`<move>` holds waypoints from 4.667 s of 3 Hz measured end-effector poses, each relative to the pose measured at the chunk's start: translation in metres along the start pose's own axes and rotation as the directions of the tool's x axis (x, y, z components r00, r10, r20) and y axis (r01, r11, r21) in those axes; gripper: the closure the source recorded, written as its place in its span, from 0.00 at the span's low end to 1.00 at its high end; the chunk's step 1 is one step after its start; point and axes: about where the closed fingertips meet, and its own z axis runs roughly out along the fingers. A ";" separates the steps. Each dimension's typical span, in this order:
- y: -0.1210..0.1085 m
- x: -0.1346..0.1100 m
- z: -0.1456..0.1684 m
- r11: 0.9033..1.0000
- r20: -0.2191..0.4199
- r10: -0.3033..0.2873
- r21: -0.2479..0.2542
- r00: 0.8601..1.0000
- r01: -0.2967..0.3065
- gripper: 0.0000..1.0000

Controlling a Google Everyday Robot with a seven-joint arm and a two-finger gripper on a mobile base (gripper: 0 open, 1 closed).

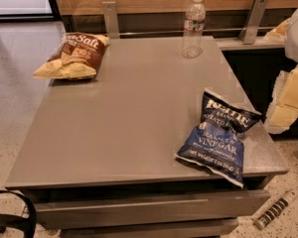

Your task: Move blue chip bag near brown chip bag

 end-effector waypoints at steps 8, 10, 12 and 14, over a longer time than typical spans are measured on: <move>0.066 -0.012 0.162 0.953 0.032 0.094 -0.291 0.995 -0.081 0.41; 0.065 -0.013 0.159 0.954 0.031 0.093 -0.290 0.995 -0.081 0.87; 0.065 -0.013 0.158 0.954 0.031 0.093 -0.290 0.995 -0.080 1.00; 0.021 -0.025 0.097 0.992 0.048 -0.004 -0.127 0.999 0.011 1.00</move>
Offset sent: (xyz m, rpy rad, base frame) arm 0.0176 -0.0033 -0.0780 0.0268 0.2182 -0.0287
